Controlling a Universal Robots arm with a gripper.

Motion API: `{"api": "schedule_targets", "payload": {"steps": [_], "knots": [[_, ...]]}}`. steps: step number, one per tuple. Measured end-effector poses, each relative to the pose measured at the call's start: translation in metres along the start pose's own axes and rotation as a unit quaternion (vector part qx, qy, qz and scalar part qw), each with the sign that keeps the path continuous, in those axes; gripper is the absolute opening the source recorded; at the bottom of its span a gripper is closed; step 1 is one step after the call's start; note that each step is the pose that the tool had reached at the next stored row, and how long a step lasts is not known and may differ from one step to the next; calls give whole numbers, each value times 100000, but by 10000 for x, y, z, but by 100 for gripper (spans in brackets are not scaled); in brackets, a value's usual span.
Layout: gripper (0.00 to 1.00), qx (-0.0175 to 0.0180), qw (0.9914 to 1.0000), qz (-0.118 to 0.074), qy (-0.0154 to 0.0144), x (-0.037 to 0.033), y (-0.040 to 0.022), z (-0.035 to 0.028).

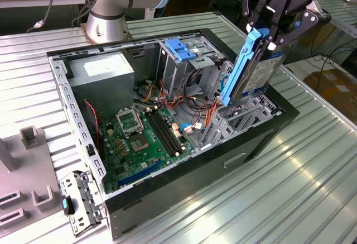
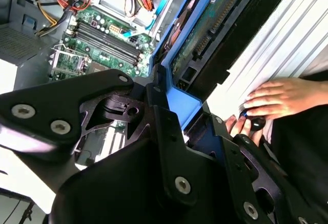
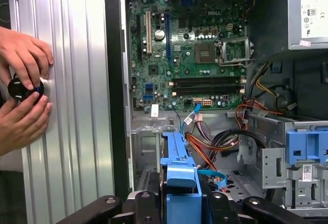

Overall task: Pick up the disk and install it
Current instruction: 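Insert the disk into the insertion slot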

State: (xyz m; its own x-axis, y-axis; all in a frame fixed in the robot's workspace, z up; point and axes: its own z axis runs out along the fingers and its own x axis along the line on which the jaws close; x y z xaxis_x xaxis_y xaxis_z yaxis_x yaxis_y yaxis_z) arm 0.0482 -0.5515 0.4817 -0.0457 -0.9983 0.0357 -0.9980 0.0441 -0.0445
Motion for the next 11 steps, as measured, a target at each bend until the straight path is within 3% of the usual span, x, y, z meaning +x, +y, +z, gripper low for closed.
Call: {"api": "schedule_targets", "payload": {"steps": [8, 11], "knots": [[37, 47, 99990, -1389, -117, -5, -11, 166], [37, -197, 99986, -1659, -125, 0, -31, 229]]}}
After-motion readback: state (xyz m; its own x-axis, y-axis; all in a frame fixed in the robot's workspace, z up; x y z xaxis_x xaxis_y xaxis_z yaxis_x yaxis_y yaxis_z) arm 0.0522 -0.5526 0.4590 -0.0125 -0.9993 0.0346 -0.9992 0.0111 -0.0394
